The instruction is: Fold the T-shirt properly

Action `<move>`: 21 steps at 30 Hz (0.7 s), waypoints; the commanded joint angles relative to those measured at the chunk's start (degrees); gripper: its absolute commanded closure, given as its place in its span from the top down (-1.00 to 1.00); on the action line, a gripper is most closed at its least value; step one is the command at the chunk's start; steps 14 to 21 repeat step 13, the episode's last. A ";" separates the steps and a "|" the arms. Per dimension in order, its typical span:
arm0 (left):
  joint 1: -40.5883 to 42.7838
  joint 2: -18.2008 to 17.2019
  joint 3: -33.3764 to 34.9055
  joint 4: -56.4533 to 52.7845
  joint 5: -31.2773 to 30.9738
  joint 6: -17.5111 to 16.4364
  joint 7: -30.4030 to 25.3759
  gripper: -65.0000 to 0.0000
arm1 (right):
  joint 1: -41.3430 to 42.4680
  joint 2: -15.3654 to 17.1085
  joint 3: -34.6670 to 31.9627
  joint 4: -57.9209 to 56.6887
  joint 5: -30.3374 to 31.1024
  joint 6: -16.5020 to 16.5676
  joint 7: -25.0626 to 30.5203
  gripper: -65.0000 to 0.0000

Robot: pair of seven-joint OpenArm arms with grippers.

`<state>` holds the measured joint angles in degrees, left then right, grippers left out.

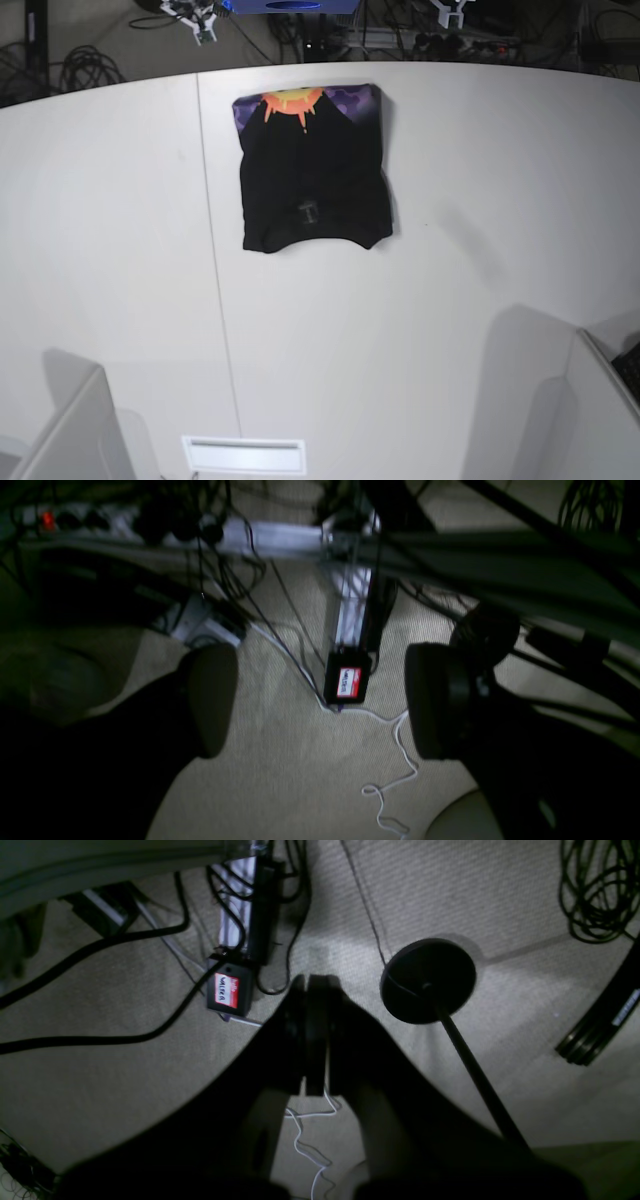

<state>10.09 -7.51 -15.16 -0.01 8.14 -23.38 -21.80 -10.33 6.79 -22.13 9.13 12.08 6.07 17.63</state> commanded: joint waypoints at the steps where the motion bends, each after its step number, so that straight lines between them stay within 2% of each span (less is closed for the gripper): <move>1: 0.24 -0.36 -0.01 0.01 -0.19 -0.32 -0.57 0.55 | -0.09 0.38 -0.07 0.06 0.19 0.13 0.44 -1.00; 21: 0.15 -0.36 -0.09 0.05 -0.10 -0.32 -0.66 0.55 | -0.44 0.20 -0.07 0.06 0.19 0.13 0.61 -1.00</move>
